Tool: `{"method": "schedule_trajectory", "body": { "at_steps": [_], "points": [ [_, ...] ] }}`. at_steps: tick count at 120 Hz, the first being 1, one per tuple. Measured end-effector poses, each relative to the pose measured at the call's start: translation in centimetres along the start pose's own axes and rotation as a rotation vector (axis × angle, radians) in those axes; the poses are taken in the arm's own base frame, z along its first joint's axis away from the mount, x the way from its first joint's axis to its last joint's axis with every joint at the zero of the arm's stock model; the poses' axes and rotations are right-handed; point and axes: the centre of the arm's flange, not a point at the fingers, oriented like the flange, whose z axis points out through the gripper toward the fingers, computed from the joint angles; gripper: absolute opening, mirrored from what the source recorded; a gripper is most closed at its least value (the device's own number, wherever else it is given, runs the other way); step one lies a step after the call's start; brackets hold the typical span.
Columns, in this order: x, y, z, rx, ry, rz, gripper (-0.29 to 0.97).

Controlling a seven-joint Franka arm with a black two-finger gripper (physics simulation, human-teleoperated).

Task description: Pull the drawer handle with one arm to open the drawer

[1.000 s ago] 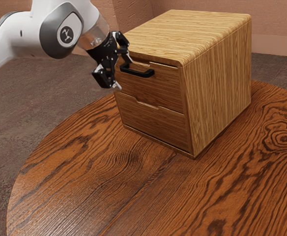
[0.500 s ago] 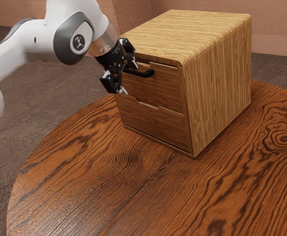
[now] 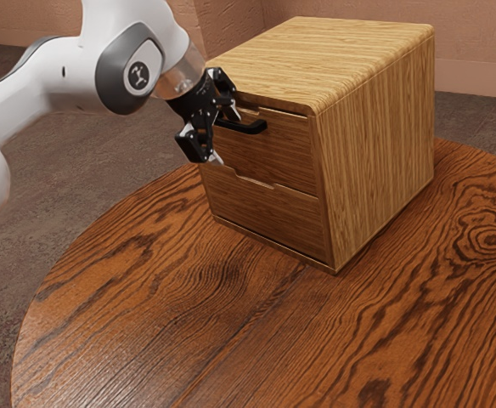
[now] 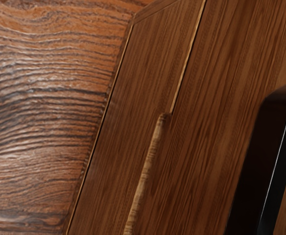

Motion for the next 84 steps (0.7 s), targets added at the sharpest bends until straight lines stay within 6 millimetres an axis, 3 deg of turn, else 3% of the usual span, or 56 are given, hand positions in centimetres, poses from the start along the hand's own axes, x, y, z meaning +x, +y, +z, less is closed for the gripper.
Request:
{"method": "schedule_trajectory", "body": {
  "at_steps": [21,38,70,84],
  "points": [
    [0.0,-1.2,0.3,0.006,-0.009,-0.001,0.68],
    [0.4,-2.6,-0.7,-0.007,-0.020,-0.005,0.68],
    [2.7,-8.6,-3.2,-0.027,-0.038,-0.014,0.68],
    [3.9,-12.0,-4.7,-0.049,-0.053,-0.018,0.68]
  ]
}}
